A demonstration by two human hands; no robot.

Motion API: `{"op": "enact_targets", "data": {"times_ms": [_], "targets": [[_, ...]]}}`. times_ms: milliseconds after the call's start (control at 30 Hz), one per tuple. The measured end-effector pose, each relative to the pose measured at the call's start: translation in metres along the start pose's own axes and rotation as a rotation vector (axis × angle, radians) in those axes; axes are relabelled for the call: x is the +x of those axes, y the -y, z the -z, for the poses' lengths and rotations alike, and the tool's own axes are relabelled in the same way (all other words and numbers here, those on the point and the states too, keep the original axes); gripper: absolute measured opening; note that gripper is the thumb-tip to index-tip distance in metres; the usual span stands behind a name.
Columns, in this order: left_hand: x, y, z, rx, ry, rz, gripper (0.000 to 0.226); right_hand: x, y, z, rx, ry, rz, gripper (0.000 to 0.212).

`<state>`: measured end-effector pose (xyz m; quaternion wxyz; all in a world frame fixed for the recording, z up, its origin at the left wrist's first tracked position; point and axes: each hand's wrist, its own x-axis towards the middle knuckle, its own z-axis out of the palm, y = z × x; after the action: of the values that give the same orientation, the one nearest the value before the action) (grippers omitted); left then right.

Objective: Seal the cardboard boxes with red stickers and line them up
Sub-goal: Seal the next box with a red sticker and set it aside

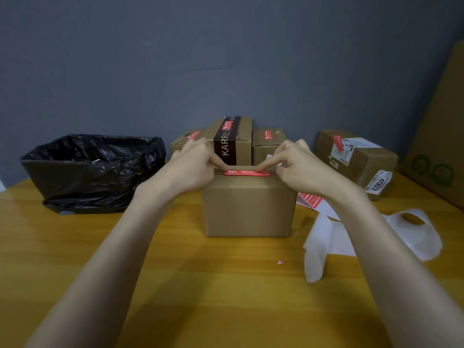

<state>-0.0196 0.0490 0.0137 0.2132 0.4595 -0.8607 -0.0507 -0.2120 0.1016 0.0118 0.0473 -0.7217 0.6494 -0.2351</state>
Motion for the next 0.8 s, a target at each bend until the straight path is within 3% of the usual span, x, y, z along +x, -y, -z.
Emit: {"op": "enact_targets", "data": {"times_ms": [167,467,800], "targets": [[-0.003,0.008,0.012,0.02,0.064,-0.015,0.058,-0.002,-0.009,0.01,-0.009,-0.009,-0.046,0.054],[-0.004,-0.007,0.008,0.104,0.214,-0.092,0.064,-0.003,0.0,0.006,0.035,0.15,0.097,0.067],[-0.009,0.015,0.028,0.097,0.269,-0.019,0.056,-0.009,-0.024,0.028,0.032,0.181,0.008,0.05]]}}
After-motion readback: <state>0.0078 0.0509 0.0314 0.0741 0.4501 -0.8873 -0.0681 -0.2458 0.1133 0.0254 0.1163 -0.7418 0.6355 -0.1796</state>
